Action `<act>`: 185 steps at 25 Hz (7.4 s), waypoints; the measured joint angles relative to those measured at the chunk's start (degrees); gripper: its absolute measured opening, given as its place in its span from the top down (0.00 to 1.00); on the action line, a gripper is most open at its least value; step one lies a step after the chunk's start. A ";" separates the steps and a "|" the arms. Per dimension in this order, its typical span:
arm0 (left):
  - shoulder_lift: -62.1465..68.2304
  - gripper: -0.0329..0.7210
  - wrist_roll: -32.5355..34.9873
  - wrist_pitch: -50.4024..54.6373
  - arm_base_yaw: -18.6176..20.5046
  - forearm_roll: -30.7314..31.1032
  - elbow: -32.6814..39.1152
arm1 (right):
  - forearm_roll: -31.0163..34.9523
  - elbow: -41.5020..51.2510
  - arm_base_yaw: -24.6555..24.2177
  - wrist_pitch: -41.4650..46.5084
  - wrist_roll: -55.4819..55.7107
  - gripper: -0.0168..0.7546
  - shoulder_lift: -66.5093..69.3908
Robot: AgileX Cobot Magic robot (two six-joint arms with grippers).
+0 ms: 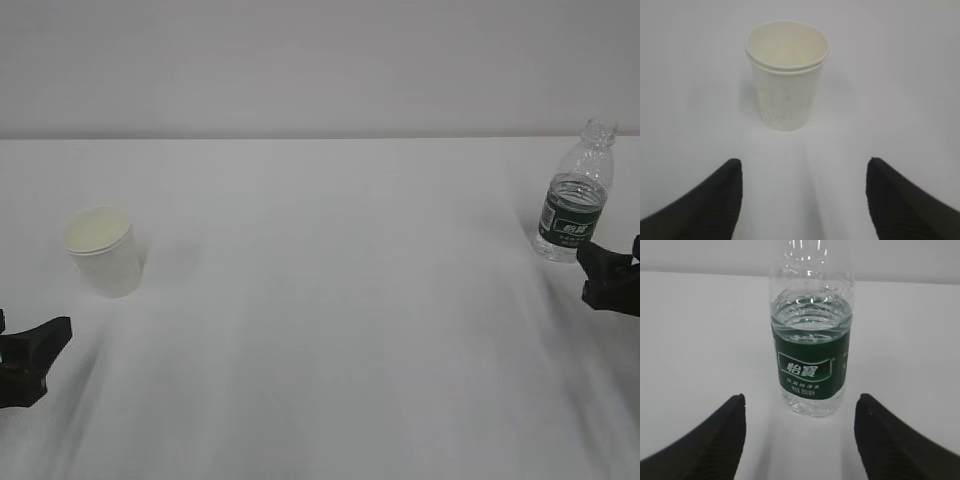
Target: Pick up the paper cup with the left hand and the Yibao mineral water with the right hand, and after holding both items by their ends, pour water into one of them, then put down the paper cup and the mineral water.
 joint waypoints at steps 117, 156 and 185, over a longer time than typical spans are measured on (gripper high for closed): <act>0.00 0.27 -0.05 0.00 0.00 0.98 -0.05 | -18.81 -26.47 -4.73 1.05 7.77 0.12 19.42; 0.00 0.27 -0.05 0.00 0.00 0.98 -0.05 | -18.91 -30.31 -4.60 5.83 8.57 0.33 19.42; 0.00 0.27 -0.05 0.00 0.00 0.98 -0.05 | -21.98 -30.31 -4.60 7.00 9.85 0.37 18.57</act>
